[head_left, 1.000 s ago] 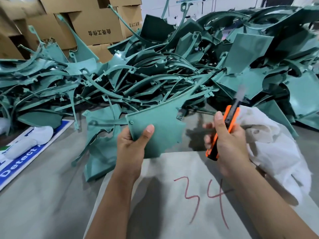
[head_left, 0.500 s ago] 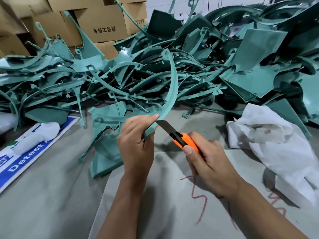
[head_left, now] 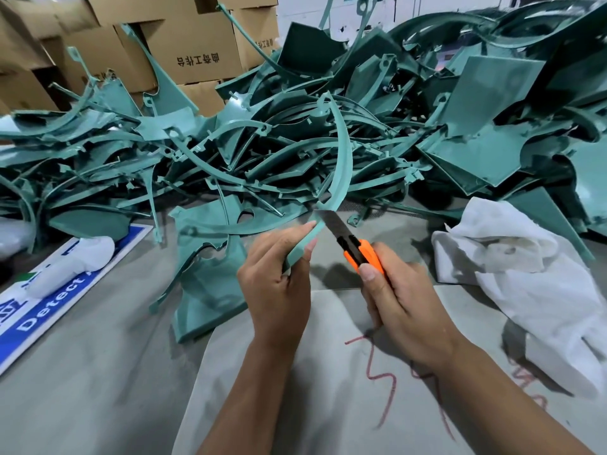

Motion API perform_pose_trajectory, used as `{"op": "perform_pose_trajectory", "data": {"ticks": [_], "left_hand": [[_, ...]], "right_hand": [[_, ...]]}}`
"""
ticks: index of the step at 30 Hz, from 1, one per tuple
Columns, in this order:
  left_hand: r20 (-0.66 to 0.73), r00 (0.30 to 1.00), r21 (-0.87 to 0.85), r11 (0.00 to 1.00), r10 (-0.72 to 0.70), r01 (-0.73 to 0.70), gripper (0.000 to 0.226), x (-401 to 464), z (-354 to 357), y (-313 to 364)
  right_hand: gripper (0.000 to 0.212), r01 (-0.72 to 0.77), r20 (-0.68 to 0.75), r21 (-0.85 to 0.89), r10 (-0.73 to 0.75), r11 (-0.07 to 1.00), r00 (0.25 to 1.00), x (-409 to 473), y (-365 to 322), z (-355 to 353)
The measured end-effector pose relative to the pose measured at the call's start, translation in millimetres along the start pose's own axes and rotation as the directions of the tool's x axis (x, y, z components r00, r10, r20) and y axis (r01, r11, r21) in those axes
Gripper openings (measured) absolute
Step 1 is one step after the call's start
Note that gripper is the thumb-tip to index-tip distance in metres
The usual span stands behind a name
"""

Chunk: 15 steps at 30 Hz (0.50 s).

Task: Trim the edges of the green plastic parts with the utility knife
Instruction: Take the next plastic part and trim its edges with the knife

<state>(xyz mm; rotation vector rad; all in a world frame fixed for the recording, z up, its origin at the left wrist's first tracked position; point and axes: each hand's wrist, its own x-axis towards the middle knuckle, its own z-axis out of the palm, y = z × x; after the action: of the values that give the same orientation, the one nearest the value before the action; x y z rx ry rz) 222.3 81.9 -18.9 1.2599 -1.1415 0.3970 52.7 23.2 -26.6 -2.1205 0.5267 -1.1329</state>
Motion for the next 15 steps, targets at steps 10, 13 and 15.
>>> {"op": "perform_pose_trajectory", "data": {"ticks": [10, 13, 15], "left_hand": [[0.015, 0.998, -0.031, 0.997, -0.067, 0.067, 0.012, -4, 6, 9], [0.047, 0.998, -0.018, 0.999, -0.04, 0.041, 0.029, -5, 9, 12], [0.066, 0.997, -0.036, 0.999, -0.026, 0.029, 0.043, -6, 12, 15]], "right_hand": [[0.014, 0.046, -0.118, -0.144, -0.063, 0.989, 0.991, -4, -7, 5], [0.018, 0.071, -0.052, -0.155, -0.079, 0.985, 0.995, -5, -16, 13], [0.03, 0.057, -0.035, -0.177, -0.064, 0.983, 0.997, -3, -18, 15]]}}
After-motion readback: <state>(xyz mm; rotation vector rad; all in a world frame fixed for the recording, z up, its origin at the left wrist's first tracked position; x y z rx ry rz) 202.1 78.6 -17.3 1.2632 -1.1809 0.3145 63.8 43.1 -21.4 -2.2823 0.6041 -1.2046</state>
